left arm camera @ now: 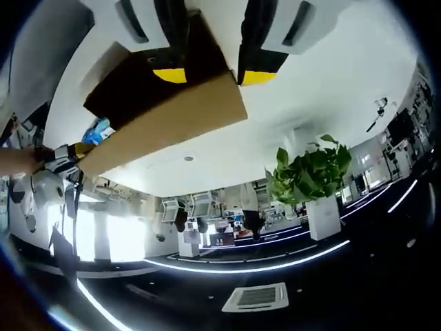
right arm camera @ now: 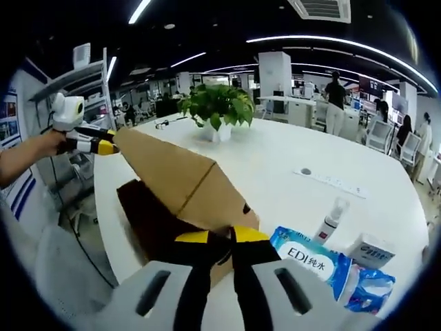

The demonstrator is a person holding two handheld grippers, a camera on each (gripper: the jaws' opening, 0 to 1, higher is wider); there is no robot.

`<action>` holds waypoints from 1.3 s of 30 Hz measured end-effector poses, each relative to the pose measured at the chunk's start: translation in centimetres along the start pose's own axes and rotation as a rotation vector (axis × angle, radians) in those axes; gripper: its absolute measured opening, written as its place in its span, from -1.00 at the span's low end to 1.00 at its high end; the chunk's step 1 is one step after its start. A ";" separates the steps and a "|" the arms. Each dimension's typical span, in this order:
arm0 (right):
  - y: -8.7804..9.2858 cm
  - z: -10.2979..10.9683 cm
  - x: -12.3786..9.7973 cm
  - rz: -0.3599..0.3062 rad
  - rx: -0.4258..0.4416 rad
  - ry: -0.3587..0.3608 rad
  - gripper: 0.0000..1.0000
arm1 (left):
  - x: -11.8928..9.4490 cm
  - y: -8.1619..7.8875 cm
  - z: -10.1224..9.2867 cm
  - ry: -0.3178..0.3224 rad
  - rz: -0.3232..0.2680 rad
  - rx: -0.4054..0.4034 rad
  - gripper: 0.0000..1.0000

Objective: Operate the shoe box by opening the lid, removing the specified soft item, and placing it in the target area until the item is outside and the box remains undamaged.

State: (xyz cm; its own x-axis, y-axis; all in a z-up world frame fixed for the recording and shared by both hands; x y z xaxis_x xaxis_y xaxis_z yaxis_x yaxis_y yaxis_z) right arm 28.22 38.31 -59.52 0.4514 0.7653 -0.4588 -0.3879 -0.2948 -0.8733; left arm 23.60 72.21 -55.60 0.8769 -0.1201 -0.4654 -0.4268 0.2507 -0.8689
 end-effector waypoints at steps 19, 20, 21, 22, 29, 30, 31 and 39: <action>2.6 1.7 0.3 0.078 -0.072 -0.095 -0.45 | -1.1 3.0 -1.7 0.034 0.065 -0.003 -0.30; 2.7 1.8 0.4 0.079 -0.076 -0.099 -0.43 | -1.1 3.0 -1.7 0.035 0.066 -0.004 -0.29; 2.8 1.8 0.4 0.081 -0.074 -0.103 -0.42 | -1.0 3.2 -1.7 0.038 0.068 -0.004 -0.28; 2.9 1.8 0.4 0.082 -0.074 -0.105 -0.42 | -1.0 3.3 -1.8 0.038 0.071 -0.003 -0.28; 3.9 2.4 0.7 0.114 -0.138 -0.139 -0.27 | -0.9 4.3 -2.3 0.056 0.102 0.009 -0.22; 4.1 2.6 0.7 0.118 -0.147 -0.141 -0.26 | -0.9 4.4 -2.3 0.058 0.104 0.009 -0.21; 4.1 2.6 0.8 0.118 -0.148 -0.144 -0.24 | -0.9 4.6 -2.4 0.059 0.107 0.009 -0.20; 4.9 2.8 1.1 0.129 -0.114 -0.170 -0.12 | -0.6 5.9 -2.8 0.075 0.140 0.005 -0.14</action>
Point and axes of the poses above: the point that each gripper's makers call its tool centre point, and the gripper's own axes: x roughly forward along the fingers, z roughly to its left, y roughly out of its underside, the point moved 8 cm from there along -x, roughly backward along the fingers, and after that the axes turned 11 degrees about -y, right-handed, at the moved point
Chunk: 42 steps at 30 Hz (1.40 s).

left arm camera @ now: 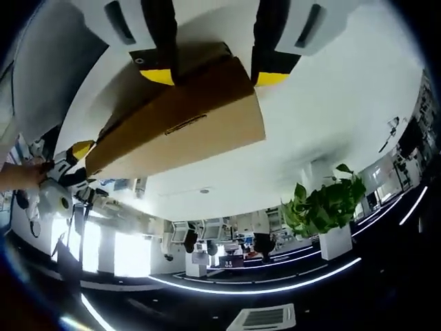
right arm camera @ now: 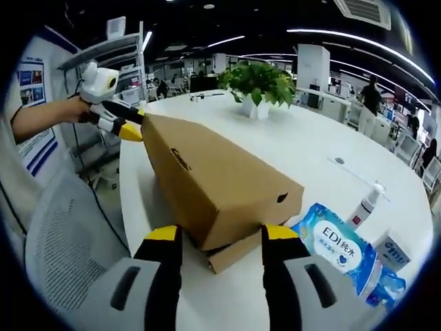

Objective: Operate the shoe box by opening the lid, removing the specified soft item, and placing it in the target area until the item is outside and the box remains undamaged.

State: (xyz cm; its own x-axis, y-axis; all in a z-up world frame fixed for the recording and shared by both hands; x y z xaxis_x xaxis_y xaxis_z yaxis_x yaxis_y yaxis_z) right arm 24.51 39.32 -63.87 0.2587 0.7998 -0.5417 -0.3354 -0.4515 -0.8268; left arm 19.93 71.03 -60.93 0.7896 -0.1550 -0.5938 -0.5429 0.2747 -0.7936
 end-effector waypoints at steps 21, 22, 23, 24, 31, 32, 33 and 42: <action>1.8 0.1 1.6 0.050 0.060 -0.009 -0.10 | 2.2 2.9 -0.3 0.021 0.079 -0.052 -0.11; 2.0 0.1 1.7 0.053 0.056 -0.008 -0.11 | 2.2 3.0 -0.3 0.021 0.084 -0.052 -0.12; 2.1 0.1 1.7 0.058 0.052 -0.007 -0.11 | 2.3 3.2 -0.4 0.023 0.094 -0.053 -0.14; 2.2 0.1 1.8 0.066 0.047 -0.006 -0.11 | 2.4 3.3 -0.4 0.024 0.099 -0.053 -0.14; 2.8 0.2 2.2 0.077 0.014 0.011 -0.12 | 2.9 3.8 -0.6 0.020 0.109 -0.069 -0.13; 2.9 0.2 2.2 0.079 0.007 0.014 -0.13 | 3.1 3.9 -0.6 0.018 0.115 -0.071 -0.14; 3.0 0.1 2.3 0.081 0.001 0.017 -0.13 | 3.2 3.9 -0.6 0.016 0.118 -0.074 -0.14; 3.2 -0.2 2.4 0.079 -0.012 0.012 -0.14 | 3.9 4.3 -0.9 0.006 0.156 -0.029 -0.16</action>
Point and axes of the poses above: the point that each gripper's makers call its tool centre point, and the gripper's own axes: x roughly forward along the fingers, z roughly to its left, y roughly out of its underside, the point moved 8 cm from there along -x, roughly backward along the fingers, and after that the axes turned 11 degrees about -y, right-handed, at the moved point
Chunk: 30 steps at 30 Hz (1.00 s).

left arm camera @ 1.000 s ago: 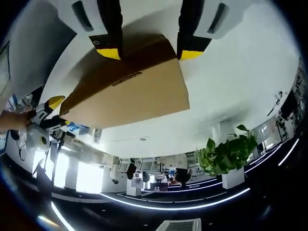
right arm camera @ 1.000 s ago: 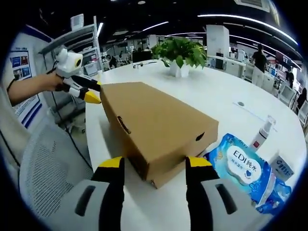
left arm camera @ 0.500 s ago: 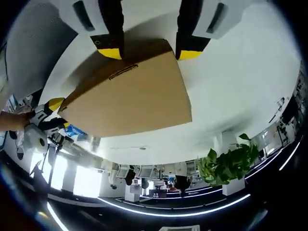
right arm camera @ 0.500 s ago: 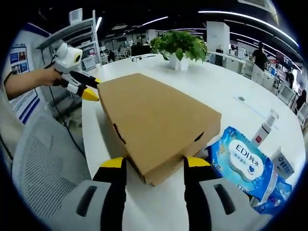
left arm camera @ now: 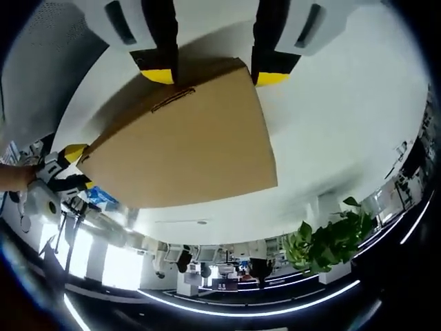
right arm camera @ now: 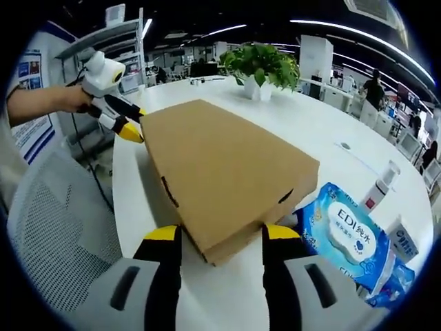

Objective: Operate the shoe box by opening the lid, removing the specified soft item, and placing it in the target area until the item is outside and the box remains undamaged.

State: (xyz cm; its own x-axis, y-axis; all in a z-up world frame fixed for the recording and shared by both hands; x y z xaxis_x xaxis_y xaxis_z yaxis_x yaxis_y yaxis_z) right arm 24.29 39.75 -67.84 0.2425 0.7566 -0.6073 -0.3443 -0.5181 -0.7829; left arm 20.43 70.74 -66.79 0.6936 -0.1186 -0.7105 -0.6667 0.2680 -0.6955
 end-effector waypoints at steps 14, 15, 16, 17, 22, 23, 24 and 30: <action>-0.8 -1.6 0.6 0.002 -0.004 -0.003 -0.14 | 1.1 -1.2 0.7 -0.001 0.009 0.005 -0.16; -0.8 -1.8 0.7 0.002 -0.004 -0.004 -0.14 | 1.2 -1.3 0.7 -0.001 0.010 0.005 -0.16; -0.9 -2.0 0.7 0.002 -0.004 -0.004 -0.14 | 1.3 -1.5 0.8 -0.002 0.011 0.005 -0.16; -1.0 -2.1 0.8 0.002 -0.004 -0.004 -0.14 | 1.4 -1.6 0.9 -0.002 0.011 0.005 -0.16; -1.4 -3.0 1.2 0.003 -0.003 -0.005 -0.14 | 2.2 -2.3 1.3 -0.006 0.018 0.011 -0.16; -1.5 -3.2 1.2 0.003 -0.004 -0.005 -0.14 | 2.4 -2.5 1.4 -0.007 0.019 0.013 -0.16; -1.6 -3.5 1.3 0.002 -0.003 -0.005 -0.14 | 2.6 -2.7 1.5 -0.007 0.020 0.013 -0.16; -2.1 -4.7 1.7 0.002 0.000 -0.001 -0.14 | 3.6 -3.6 1.9 -0.009 0.022 0.019 -0.16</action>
Point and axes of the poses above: the point that each gripper's makers call its tool centre point, and the gripper's own axes: x roughly forward along the fingers, z roughly to its left, y roughly out of its underside, the point moved 8 cm from there along -x, roughly backward along the fingers, and after that the axes turned 11 degrees about -y, right-handed, at the moved point
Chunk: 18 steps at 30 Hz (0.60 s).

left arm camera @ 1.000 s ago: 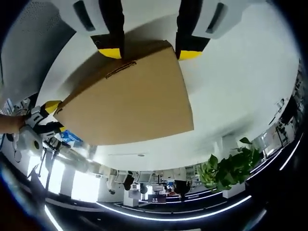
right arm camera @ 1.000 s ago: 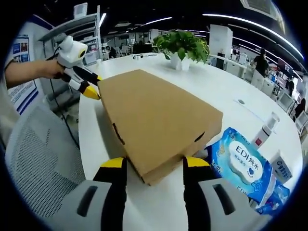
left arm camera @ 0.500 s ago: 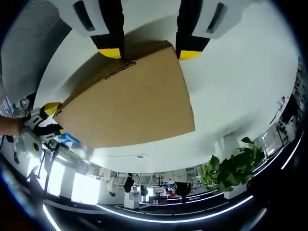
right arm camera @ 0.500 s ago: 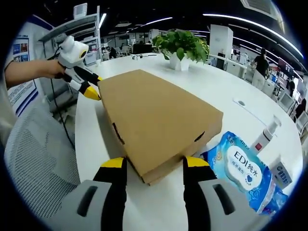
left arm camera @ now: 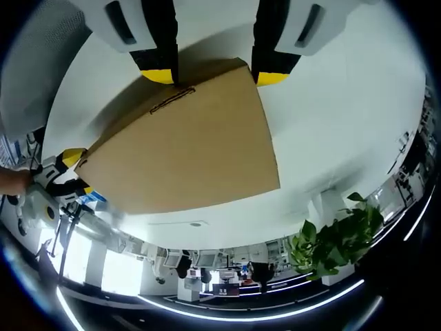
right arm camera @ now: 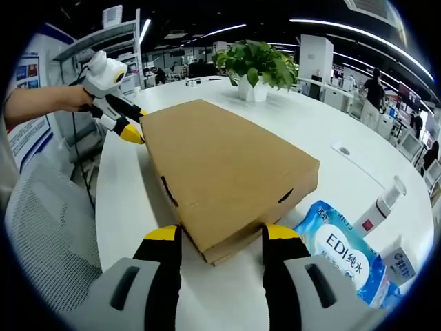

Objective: Operate the shoe box by opening the lid, removing the specified soft item, and placing it in the target area until the item is outside and the box remains undamaged.

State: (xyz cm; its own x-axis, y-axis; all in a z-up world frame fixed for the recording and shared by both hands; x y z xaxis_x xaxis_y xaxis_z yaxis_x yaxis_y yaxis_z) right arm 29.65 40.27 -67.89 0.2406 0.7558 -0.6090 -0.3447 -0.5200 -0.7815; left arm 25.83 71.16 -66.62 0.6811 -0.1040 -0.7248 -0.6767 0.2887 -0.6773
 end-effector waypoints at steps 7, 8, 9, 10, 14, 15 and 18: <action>-0.6 -1.6 0.4 -0.001 0.006 0.009 -0.14 | 1.5 -1.3 0.7 0.003 -0.002 0.007 -0.16; -0.6 -1.8 0.4 -0.001 0.007 0.010 -0.14 | 1.7 -1.5 0.8 0.004 -0.002 0.009 -0.16; -0.8 -2.1 0.5 0.000 0.009 0.012 -0.14 | 1.9 -1.7 0.8 0.004 -0.002 0.010 -0.16; -0.8 -2.2 0.6 0.001 0.009 0.012 -0.14 | 2.1 -1.9 0.9 0.005 -0.002 0.011 -0.16; -1.1 -3.0 0.7 0.005 0.007 0.015 -0.13 | 2.8 -2.6 1.1 0.006 -0.004 0.013 -0.16; -1.1 -3.2 0.7 0.006 0.008 0.016 -0.13 | 3.0 -2.7 1.2 0.007 -0.005 0.013 -0.16; -1.2 -3.7 0.7 0.009 0.003 0.016 -0.13 | 3.3 -3.0 1.2 0.007 -0.007 0.013 -0.16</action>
State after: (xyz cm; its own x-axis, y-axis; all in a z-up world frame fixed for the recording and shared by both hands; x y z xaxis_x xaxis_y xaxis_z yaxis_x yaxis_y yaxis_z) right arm 33.63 40.00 -67.87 0.2517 0.7444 -0.6184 -0.3496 -0.5259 -0.7754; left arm 30.45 71.13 -66.80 0.6835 -0.1125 -0.7212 -0.6685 0.3000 -0.6805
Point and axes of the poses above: the point that each gripper's makers call its tool centre point, and the gripper's own axes: x roughly forward along the fingers, z roughly to its left, y roughly out of its underside, the point moved 8 cm from there along -x, roughly backward along the fingers, and after that the axes turned 11 degrees about -y, right-handed, at the moved point
